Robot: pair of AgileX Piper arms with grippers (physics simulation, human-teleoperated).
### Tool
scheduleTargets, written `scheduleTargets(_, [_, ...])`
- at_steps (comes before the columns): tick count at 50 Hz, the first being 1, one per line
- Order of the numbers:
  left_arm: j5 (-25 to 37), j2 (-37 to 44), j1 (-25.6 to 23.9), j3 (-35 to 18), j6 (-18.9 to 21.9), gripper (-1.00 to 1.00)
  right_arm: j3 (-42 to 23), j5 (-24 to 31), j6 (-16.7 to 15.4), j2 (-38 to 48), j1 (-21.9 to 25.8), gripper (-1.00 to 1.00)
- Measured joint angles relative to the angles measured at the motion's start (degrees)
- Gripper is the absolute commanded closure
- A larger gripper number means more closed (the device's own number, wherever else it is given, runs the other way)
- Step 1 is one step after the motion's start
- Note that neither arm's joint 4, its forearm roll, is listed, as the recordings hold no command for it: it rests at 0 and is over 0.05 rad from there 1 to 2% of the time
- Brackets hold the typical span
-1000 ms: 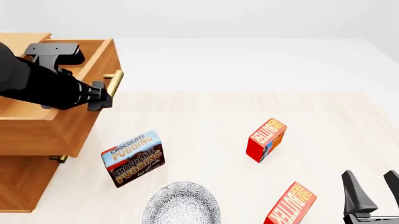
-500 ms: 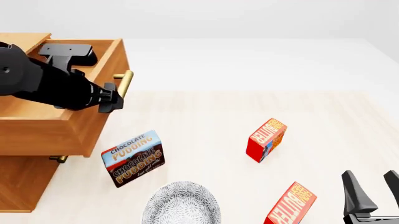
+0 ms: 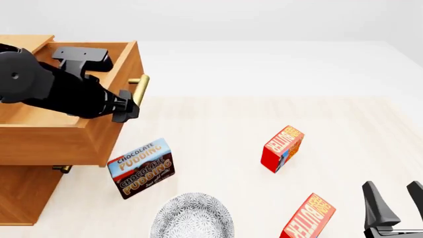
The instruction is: Put the butter at the front in the top drawer of the cabinet and close it.
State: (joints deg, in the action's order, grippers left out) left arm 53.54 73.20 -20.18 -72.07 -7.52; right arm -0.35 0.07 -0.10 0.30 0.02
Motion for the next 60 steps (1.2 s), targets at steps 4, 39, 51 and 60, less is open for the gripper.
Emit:
scheduleTargets(4, [0.2, 0.1, -0.2, -0.1, -0.1, -1.00, 0.0, 0.0, 0.0, 0.0, 0.0, -1.00])
scheduleTargets(39, [5.0, -0.4, -0.9, -3.4, 2.3, -1.00, 0.0, 0.0, 0.0, 0.0, 0.0, -1.00])
scheduleTargets(51, [8.1, -2.2, -0.3, -7.2, 5.6, -1.00, 0.0, 0.0, 0.0, 0.0, 0.0, -1.00])
scheduleTargets(60, [10.5, -3.7, 0.1, -9.7, 7.8, -1.00, 0.0, 0.0, 0.0, 0.0, 0.0, -1.00])
